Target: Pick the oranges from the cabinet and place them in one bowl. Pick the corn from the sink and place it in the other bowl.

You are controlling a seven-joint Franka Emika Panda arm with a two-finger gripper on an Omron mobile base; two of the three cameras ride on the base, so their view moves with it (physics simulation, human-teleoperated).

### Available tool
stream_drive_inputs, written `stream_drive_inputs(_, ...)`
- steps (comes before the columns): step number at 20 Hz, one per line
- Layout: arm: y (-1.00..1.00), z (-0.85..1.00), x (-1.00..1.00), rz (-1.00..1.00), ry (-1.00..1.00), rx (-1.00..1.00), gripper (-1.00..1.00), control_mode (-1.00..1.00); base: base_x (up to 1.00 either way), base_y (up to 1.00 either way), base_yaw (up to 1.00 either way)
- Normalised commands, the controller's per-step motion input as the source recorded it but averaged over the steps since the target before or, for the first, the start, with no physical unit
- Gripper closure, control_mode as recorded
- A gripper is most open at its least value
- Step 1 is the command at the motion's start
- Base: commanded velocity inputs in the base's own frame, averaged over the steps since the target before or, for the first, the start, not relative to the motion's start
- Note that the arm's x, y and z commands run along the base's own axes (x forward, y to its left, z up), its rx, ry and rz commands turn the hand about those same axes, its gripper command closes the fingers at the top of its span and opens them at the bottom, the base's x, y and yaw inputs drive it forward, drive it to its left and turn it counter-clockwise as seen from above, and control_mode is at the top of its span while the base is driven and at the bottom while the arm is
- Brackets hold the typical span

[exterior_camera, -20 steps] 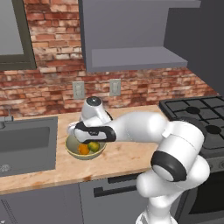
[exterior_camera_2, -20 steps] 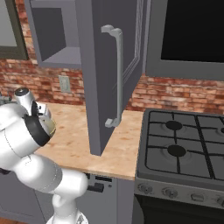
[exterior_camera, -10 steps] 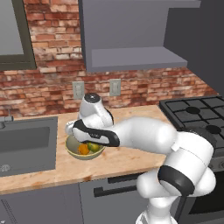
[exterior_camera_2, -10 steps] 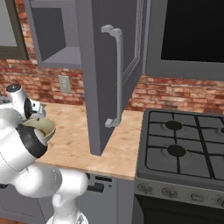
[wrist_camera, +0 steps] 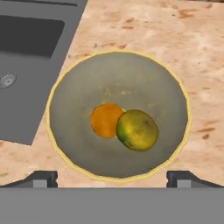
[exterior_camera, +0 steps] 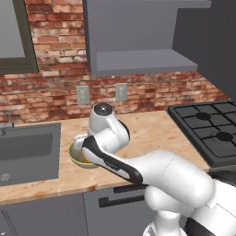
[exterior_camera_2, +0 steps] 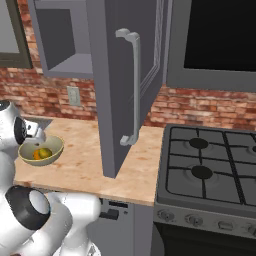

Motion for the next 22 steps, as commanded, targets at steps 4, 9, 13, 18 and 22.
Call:
stream_drive_inputs(4, -0.80, 0.08, -0.34, -0.24, 0.00, 0.01, -1.00, -1.00, 0.00, 0.00, 0.00)
stream_drive_inputs(9, -0.99, 0.03, -0.27, -0.24, 0.03, 0.04, -1.00, -1.00, 0.00, 0.00, 0.00)
stream_drive_inputs(13, -1.00, 0.20, -0.02, -0.16, 0.05, 0.01, -1.00, -1.00, 0.00, 0.00, 0.00)
stream_drive_inputs(18, -0.94, 0.40, 0.02, -0.03, 0.10, 0.03, -1.00, -1.00, 0.00, 0.00, 0.00)
stream_drive_inputs(22, -0.65, 0.58, -0.17, 0.03, 0.12, 0.00, -1.00, -1.00, 0.00, 0.00, 0.00)
